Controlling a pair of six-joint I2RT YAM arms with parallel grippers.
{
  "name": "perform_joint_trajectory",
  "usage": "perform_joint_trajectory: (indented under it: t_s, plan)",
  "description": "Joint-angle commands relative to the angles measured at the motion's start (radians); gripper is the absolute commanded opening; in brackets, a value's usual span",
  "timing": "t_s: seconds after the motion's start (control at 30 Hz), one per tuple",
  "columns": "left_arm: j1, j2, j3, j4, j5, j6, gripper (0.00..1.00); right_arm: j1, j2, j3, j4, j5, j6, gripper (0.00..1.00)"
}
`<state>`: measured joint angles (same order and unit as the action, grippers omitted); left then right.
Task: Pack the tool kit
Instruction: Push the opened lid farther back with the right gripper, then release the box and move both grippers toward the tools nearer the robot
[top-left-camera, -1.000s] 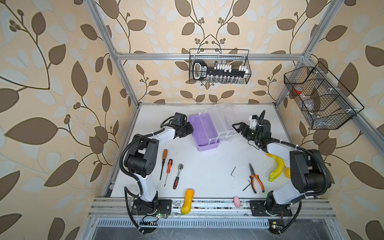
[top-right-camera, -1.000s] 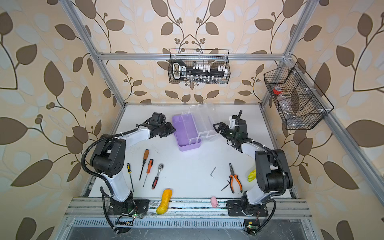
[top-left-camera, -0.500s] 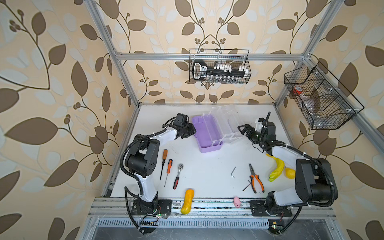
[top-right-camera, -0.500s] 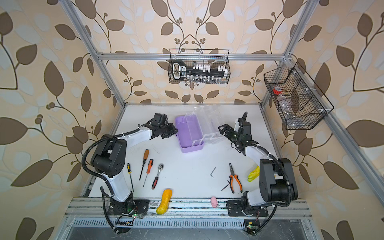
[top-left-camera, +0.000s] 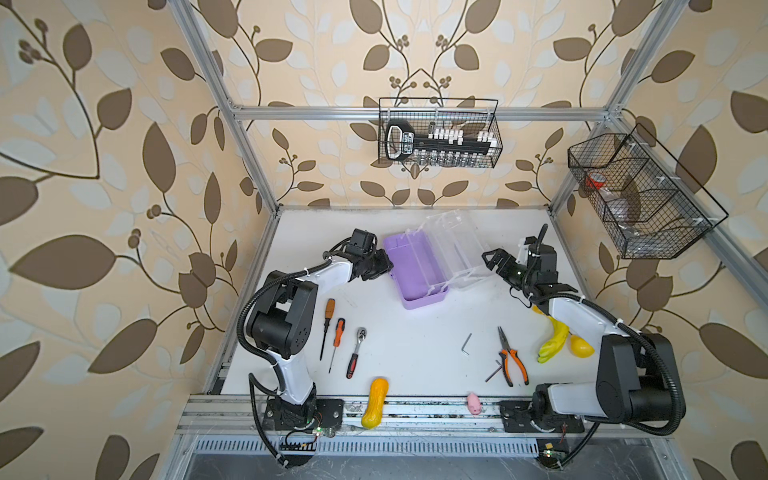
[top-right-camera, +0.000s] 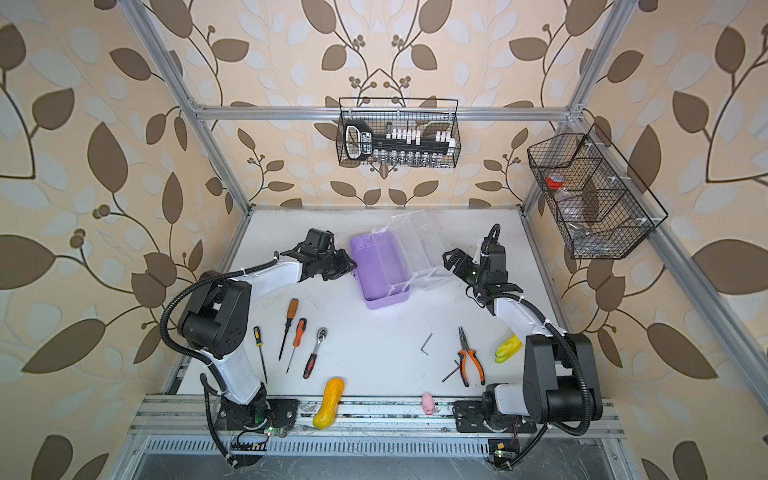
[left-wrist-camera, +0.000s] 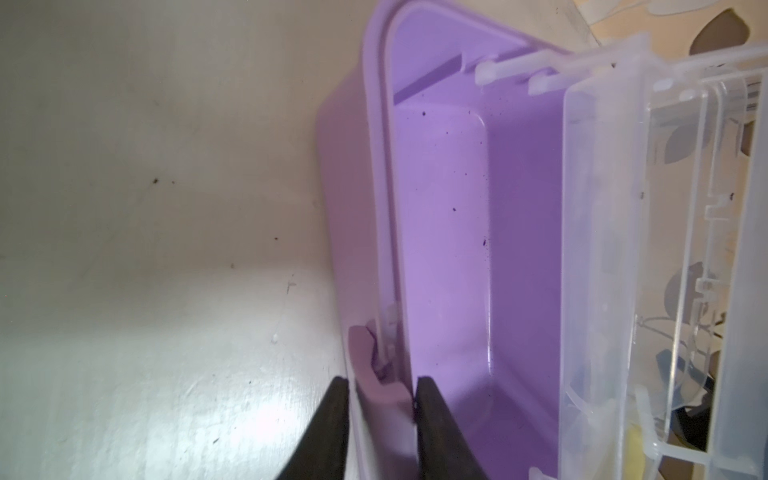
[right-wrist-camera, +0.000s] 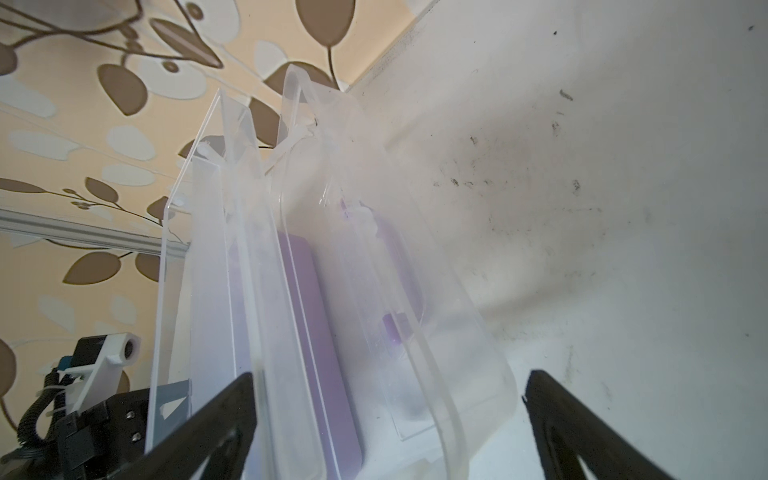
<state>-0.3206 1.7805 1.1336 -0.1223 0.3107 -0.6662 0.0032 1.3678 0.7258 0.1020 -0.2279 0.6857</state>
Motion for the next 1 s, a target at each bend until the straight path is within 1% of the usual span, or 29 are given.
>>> perform_joint_trajectory:
  t_s: [0.0, 0.07, 0.17, 0.23, 0.33, 0.4, 0.47, 0.5, 0.53, 0.63, 0.67, 0.73, 0.77, 0.8, 0.83, 0.9, 0.97]
  plan:
    - [0.014, -0.092, -0.013, -0.052, -0.028, 0.010, 0.45, -0.026, -0.047, 0.002, -0.067, 0.127, -0.024, 1.00]
    - [0.013, -0.122, -0.019, -0.056, -0.034, 0.010, 0.54, -0.025, -0.079, 0.023, -0.104, 0.164, -0.047, 1.00]
    - [0.014, -0.164, -0.023, -0.072, -0.050, 0.013, 0.62, -0.026, -0.143, 0.042, -0.140, 0.209, -0.074, 1.00]
    - [0.014, -0.185, -0.020, -0.085, -0.059, 0.017, 0.62, -0.021, -0.177, 0.053, -0.148, 0.222, -0.094, 1.00]
    - [0.014, -0.208, -0.011, -0.099, -0.064, 0.016, 0.63, -0.001, -0.178, 0.088, -0.198, 0.228, -0.119, 1.00]
    - [0.014, -0.224, -0.006, -0.108, -0.059, 0.010, 0.64, 0.016, -0.186, 0.084, -0.200, 0.235, -0.124, 1.00]
    - [0.012, -0.253, -0.009, -0.110, -0.052, 0.010, 0.64, 0.048, -0.209, 0.080, -0.198, 0.263, -0.142, 0.99]
    - [0.010, -0.271, -0.012, -0.118, -0.055, 0.012, 0.61, 0.068, -0.219, 0.087, -0.204, 0.273, -0.161, 0.97]
    - [0.008, -0.286, -0.012, -0.130, -0.065, 0.019, 0.58, 0.087, -0.226, 0.096, -0.215, 0.279, -0.179, 0.94]
    - [0.004, -0.335, -0.012, -0.208, -0.113, 0.041, 0.52, 0.176, -0.249, 0.135, -0.258, 0.314, -0.249, 0.80]
    - [0.005, -0.372, -0.016, -0.238, -0.133, 0.048, 0.50, 0.221, -0.263, 0.146, -0.275, 0.343, -0.278, 0.74]
    - [0.005, -0.416, -0.033, -0.307, -0.188, 0.052, 0.49, 0.319, -0.298, 0.151, -0.305, 0.417, -0.334, 0.57]
    - [0.005, -0.441, -0.047, -0.343, -0.224, 0.053, 0.48, 0.369, -0.319, 0.148, -0.319, 0.460, -0.359, 0.46]
    - [0.005, -0.468, -0.062, -0.388, -0.266, 0.051, 0.48, 0.425, -0.336, 0.147, -0.337, 0.497, -0.377, 0.38]
    - [0.005, -0.490, -0.072, -0.429, -0.307, 0.046, 0.48, 0.467, -0.349, 0.144, -0.353, 0.523, -0.388, 0.32]
    - [0.005, -0.541, -0.100, -0.522, -0.396, 0.032, 0.49, 0.550, -0.373, 0.127, -0.375, 0.549, -0.396, 0.25]
    - [0.006, -0.582, -0.127, -0.600, -0.473, 0.005, 0.52, 0.618, -0.383, 0.104, -0.387, 0.556, -0.384, 0.24]
